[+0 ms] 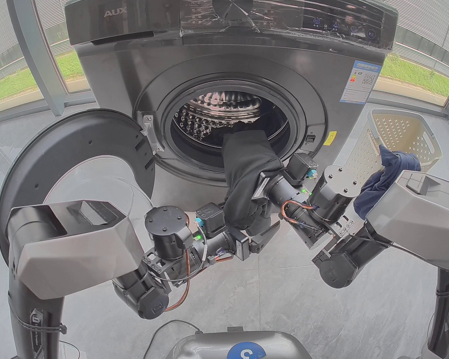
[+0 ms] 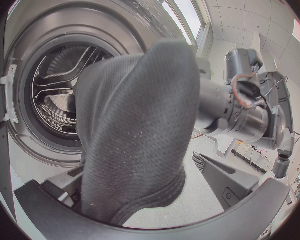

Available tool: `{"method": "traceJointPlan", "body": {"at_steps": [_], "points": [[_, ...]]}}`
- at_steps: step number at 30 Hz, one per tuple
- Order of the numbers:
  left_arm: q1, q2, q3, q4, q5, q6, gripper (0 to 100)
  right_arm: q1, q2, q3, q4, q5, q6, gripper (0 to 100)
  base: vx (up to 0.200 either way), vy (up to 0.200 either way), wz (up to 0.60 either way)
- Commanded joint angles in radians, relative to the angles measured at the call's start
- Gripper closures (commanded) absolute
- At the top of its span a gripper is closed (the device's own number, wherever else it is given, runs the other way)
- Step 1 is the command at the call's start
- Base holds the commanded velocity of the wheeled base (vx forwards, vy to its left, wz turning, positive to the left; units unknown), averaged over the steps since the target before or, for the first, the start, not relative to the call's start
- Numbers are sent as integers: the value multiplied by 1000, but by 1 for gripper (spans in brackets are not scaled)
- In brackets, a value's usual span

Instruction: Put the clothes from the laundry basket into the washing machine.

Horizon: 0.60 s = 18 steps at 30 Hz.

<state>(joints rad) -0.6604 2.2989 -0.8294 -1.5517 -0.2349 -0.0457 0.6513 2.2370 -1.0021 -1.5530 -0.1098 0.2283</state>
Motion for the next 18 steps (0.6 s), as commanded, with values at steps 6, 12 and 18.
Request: {"method": "traceJointPlan", "body": {"at_steps": [6, 12, 18], "points": [[24, 125, -137, 4, 40, -13, 0, 54, -34, 25, -10, -34, 2, 100, 0, 0, 0], [56, 143, -211, 4, 72, -34, 0, 74, -51, 45, -10, -37, 6, 100, 0, 0, 0], [59, 143, -234, 4, 86, -36, 0, 76, -51, 45, -10, -37, 8, 100, 0, 0, 0]]}}
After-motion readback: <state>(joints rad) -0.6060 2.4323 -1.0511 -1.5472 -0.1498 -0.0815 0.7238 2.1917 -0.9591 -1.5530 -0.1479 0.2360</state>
